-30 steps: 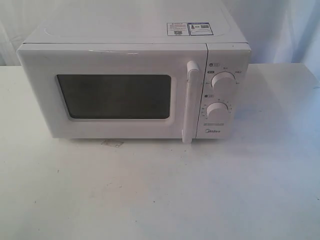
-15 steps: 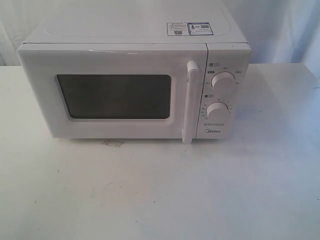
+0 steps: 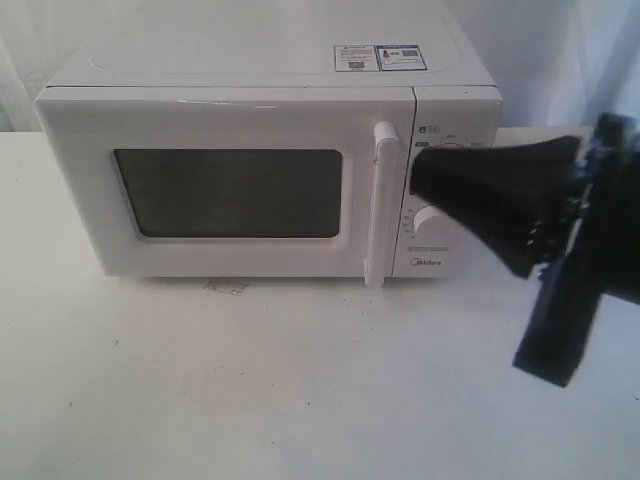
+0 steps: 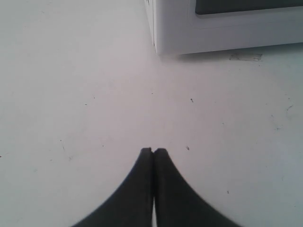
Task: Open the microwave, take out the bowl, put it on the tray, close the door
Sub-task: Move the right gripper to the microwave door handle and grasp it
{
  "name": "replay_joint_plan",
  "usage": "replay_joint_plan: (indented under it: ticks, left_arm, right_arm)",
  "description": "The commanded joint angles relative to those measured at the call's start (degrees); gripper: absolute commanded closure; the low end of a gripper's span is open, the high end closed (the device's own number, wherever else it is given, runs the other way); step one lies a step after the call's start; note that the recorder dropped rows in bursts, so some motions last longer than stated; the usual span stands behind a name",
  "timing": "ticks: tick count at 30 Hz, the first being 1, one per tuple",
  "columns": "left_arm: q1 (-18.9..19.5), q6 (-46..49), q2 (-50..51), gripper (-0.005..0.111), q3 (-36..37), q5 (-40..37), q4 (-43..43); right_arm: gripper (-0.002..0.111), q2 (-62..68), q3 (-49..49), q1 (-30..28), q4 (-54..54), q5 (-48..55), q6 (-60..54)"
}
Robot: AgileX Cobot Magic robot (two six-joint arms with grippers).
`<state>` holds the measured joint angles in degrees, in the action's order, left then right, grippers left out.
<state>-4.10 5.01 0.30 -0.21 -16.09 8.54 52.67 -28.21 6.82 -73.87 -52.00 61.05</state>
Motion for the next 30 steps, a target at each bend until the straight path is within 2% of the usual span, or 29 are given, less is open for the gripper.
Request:
replay_joint_plan:
  ticks: [1, 4, 8, 11, 15, 18, 24, 30]
  left_arm:
    - [-0.01, -0.04, -0.30, 0.107, 0.21, 0.11, 0.36]
    - [-0.01, -0.04, -0.30, 0.107, 0.21, 0.11, 0.36]
    - [-0.01, -0.04, -0.30, 0.107, 0.21, 0.11, 0.36]
    - [-0.01, -0.04, -0.30, 0.107, 0.21, 0.11, 0.36]
    - [-0.01, -0.04, -0.30, 0.107, 0.21, 0.11, 0.36]
    - [-0.01, -0.04, -0.30, 0.107, 0.21, 0.11, 0.36]
    - [-0.01, -0.04, -0.30, 0.107, 0.21, 0.11, 0.36]
    - [-0.01, -0.04, -0.30, 0.107, 0.21, 0.11, 0.36]
  right_arm:
    - [0.101, 9.36, -0.30, -0.02, -0.71, -6.02, -12.25]
    - [0.088, 13.96, -0.30, -0.02, 1.47, -5.66, -23.41]
    - [0.059, 19.47, -0.38, -0.02, 10.08, -3.31, -35.20]
    - [0.047, 23.78, -0.38, -0.16, 15.86, -3.45, -46.70]
    - [0.047, 28.97, -0.38, -0.16, 21.84, -5.95, -56.37]
    - [0.047, 32.43, -0.38, -2.00, 25.50, -10.95, -57.18]
    - [0.047, 39.00, -1.70, -4.73, 25.74, -17.97, -58.40]
    - [0.047, 43.55, -4.25, -4.86, 26.02, -17.97, -58.30]
